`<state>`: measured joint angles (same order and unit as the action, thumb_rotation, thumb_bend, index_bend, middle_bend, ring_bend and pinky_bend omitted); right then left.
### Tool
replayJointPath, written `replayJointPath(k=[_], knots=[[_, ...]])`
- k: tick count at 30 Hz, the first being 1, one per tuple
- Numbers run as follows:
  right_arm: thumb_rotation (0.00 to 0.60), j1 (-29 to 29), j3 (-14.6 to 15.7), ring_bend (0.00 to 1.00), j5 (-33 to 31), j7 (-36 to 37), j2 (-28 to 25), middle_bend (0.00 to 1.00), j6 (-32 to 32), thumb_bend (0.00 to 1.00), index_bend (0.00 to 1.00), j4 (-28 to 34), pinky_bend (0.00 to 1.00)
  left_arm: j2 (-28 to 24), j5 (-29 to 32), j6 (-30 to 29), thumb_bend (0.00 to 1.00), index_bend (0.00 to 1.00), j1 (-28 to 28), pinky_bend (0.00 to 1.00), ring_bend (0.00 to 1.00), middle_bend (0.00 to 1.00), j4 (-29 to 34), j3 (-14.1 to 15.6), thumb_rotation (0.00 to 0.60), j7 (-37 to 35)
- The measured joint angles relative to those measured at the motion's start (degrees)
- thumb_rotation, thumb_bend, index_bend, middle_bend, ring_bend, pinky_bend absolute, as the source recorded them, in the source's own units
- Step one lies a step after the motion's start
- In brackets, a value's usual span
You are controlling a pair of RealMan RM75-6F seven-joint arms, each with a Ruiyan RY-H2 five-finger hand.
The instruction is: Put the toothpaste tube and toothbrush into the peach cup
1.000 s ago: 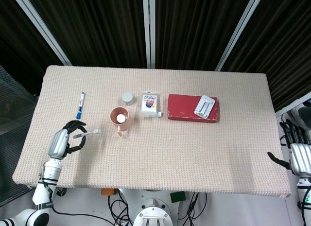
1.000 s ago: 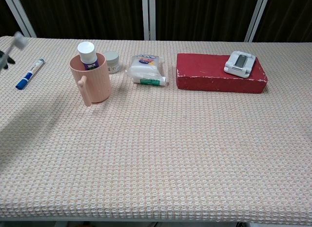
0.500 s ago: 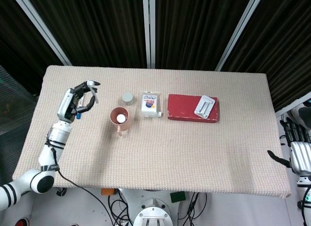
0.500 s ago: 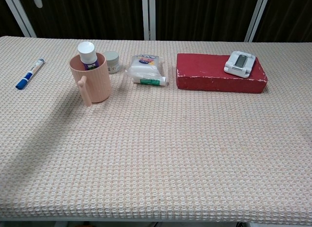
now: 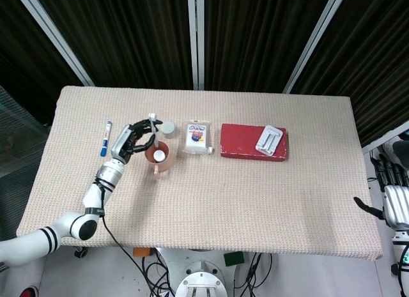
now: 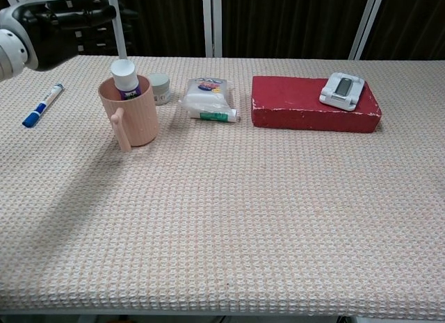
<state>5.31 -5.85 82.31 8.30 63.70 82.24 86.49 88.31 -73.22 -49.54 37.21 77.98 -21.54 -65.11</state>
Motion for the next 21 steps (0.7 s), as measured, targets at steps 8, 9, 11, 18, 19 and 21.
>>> replayJointPath(k=[8, 9, 11, 18, 19, 21], knots=[[0.600, -0.34, -0.01, 0.00, -0.11, 0.56, 0.26, 0.00, 0.44, 0.38, 0.00, -0.48, 0.00, 2.51, 0.09, 0.42, 0.43, 0.62, 0.70, 0.24, 0.14, 0.28, -3.37, 1.13, 0.600, -0.21], [0.600, -0.39, -0.03, 0.00, -0.15, 0.68, 0.23, 0.00, 0.48, 0.38, 0.00, -0.53, 0.00, 2.84, 0.07, 0.35, 0.43, 0.60, 0.72, 0.24, 0.14, 0.28, -3.81, 1.35, 0.600, -0.18], [0.600, -0.42, -0.07, 0.00, -0.24, 0.81, 0.20, 0.00, 0.49, 0.38, 0.00, -0.62, 0.00, 2.93, -0.18, 0.35, 0.43, 0.54, 0.71, 0.24, 0.13, 0.28, -3.92, 1.70, 0.600, -0.27], [0.600, -0.37, -0.05, 0.00, -0.15, 0.59, 0.39, 0.00, 0.44, 0.38, 0.00, -0.62, 0.00, 2.77, -2.61, -0.83, 0.43, 0.23, 0.46, 0.23, 0.12, 0.25, -3.99, 2.72, 0.600, -2.25], [0.600, -0.38, -0.07, 0.00, -0.15, 0.57, 0.43, 0.00, 0.49, 0.38, 0.00, -0.64, 0.00, 2.75, -3.04, -1.13, 0.43, 0.20, 0.42, 0.23, 0.11, 0.24, -4.04, 2.85, 0.600, -2.63], [0.600, -0.41, -0.09, 0.00, -0.20, 0.52, 0.46, 0.00, 0.54, 0.38, 0.00, -0.67, 0.00, 2.70, -3.95, -2.00, 0.43, 0.15, 0.30, 0.23, 0.11, 0.23, -4.23, 3.17, 0.600, -3.22]])
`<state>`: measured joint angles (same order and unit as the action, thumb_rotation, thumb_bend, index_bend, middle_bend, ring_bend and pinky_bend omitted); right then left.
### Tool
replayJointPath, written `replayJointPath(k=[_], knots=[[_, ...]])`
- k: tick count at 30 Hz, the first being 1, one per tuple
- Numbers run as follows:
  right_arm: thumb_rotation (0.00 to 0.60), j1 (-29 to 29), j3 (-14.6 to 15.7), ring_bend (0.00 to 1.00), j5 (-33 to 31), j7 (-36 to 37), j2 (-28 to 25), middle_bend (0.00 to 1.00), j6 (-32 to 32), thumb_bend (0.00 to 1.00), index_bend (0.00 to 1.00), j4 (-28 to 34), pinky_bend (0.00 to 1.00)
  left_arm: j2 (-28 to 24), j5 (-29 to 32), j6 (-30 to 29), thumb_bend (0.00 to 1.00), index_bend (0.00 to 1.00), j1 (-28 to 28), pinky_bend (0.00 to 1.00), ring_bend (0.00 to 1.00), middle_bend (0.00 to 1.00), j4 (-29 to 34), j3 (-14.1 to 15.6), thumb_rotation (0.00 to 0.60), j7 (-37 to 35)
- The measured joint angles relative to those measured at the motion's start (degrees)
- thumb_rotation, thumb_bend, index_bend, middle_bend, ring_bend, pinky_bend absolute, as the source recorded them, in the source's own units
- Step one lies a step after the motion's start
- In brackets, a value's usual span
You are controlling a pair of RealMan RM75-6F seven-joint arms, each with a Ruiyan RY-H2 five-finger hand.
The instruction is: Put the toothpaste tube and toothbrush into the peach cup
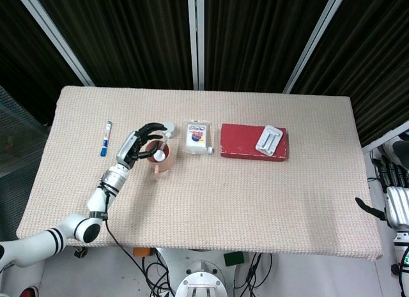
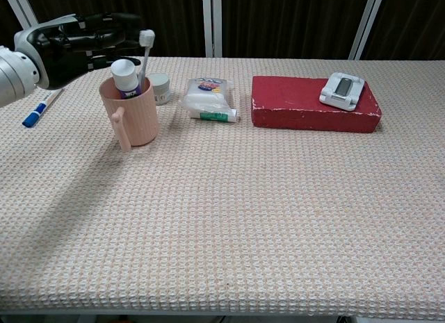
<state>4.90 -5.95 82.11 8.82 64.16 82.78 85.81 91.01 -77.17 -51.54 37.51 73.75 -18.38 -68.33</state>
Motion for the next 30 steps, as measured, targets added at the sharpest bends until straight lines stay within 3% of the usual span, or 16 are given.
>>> replayJointPath(k=[9, 14, 20, 27, 30], knots=[[0.600, -0.10, 0.05, 0.00, 0.61, -0.17, -0.11, 0.00, 0.59, 0.38, 0.00, 0.24, 0.00, -0.87, -2.06, -5.72, 0.42, 0.14, -1.60, 0.23, 0.10, 0.20, 0.95, 0.42, 0.600, -1.09], [0.600, -0.32, 0.14, 0.00, 0.40, -0.99, -0.05, 0.00, 0.73, 0.38, 0.00, 0.07, 0.00, -3.25, -4.36, -12.07, 0.38, 0.14, -4.31, 0.24, 0.10, 0.16, 2.85, 1.82, 0.600, 5.17], [0.600, -0.76, 0.95, 0.00, 0.87, -1.10, 0.92, 0.00, 0.86, 0.35, 0.00, -1.73, 0.00, -7.29, -7.37, -20.68, 0.29, 0.14, -9.92, 0.25, 0.10, 0.11, 3.98, 5.18, 0.598, 28.54], [0.600, -1.78, 2.18, 0.00, 2.03, -0.13, 3.62, 0.00, 1.88, 0.34, 0.00, -6.09, 0.00, -14.80, -10.48, -32.54, 0.24, 0.10, -21.40, 0.21, 0.03, 0.08, 3.77, 12.62, 0.419, 63.97], [0.600, -2.02, 2.85, 0.00, 2.54, -0.54, 4.68, 0.00, 1.85, 0.34, 0.00, -7.13, 0.00, -20.14, -11.22, -35.99, 0.24, 0.09, -27.85, 0.19, 0.03, 0.06, 5.87, 17.43, 0.314, 72.05]])
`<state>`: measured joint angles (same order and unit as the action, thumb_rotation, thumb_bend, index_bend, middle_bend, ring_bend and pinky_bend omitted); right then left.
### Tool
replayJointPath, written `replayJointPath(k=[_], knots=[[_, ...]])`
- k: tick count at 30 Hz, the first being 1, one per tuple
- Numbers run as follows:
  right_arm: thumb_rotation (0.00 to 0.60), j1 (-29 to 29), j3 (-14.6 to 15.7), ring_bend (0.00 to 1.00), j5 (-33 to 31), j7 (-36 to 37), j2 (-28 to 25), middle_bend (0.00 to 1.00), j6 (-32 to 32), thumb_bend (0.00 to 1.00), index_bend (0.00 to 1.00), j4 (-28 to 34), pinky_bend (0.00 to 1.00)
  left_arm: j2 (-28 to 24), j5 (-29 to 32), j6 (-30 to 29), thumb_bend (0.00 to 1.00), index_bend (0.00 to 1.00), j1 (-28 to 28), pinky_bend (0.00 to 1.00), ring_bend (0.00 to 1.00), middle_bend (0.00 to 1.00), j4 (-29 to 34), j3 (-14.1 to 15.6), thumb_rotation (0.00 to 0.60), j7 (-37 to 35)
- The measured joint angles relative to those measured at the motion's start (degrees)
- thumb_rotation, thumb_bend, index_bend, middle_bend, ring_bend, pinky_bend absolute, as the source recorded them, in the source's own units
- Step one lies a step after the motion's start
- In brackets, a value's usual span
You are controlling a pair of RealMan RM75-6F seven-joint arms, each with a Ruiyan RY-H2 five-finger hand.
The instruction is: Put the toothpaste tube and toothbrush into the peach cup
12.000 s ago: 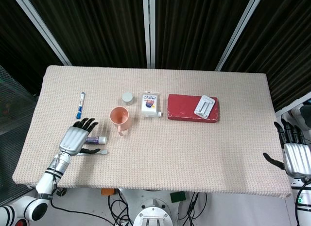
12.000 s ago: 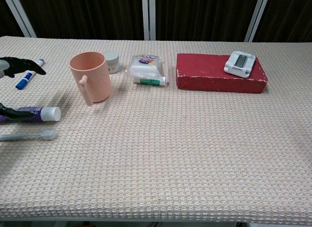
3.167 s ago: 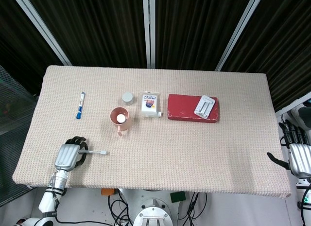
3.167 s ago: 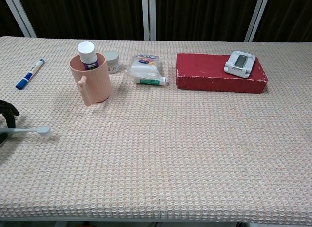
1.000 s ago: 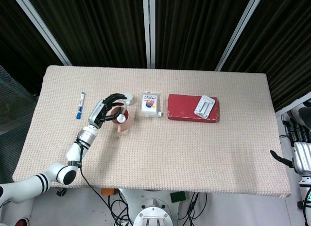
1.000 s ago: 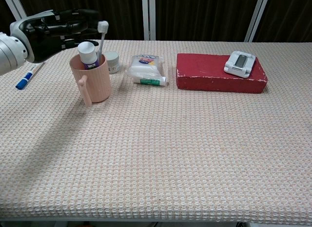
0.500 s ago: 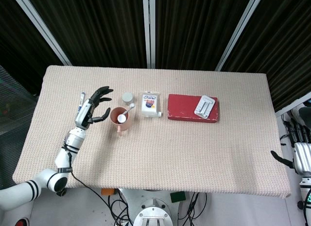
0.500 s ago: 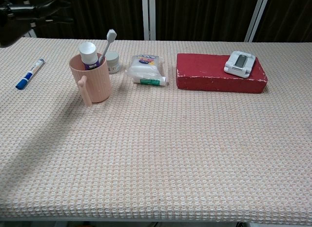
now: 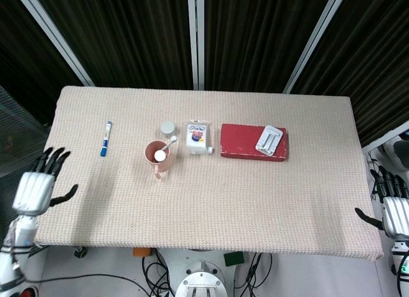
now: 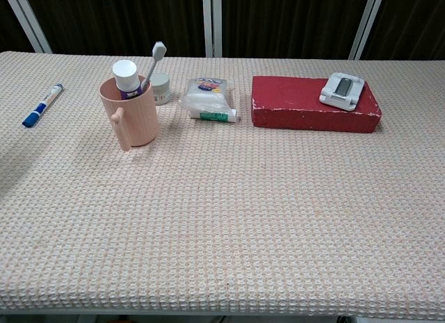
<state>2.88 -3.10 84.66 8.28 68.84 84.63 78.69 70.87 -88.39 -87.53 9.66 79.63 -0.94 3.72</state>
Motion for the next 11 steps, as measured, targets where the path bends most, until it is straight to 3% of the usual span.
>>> replayJointPath(k=[4, 11], knots=[[0.600, -0.05, 0.52, 0.00, 1.09, -0.70, 0.40, 0.00, 0.21, 0.34, 0.00, -0.09, 0.00, -3.20, -2.15, -1.59, 0.24, 0.08, -3.33, 0.18, 0.03, 0.05, 3.12, 4.07, 0.278, 4.21], [0.600, -0.10, 0.56, 0.00, 1.52, -1.17, 0.34, 0.00, 0.55, 0.34, 0.00, 0.61, 0.00, -2.28, -4.44, -1.78, 0.24, 0.08, -3.36, 0.18, 0.03, 0.05, 3.10, 4.31, 0.274, 4.71]])
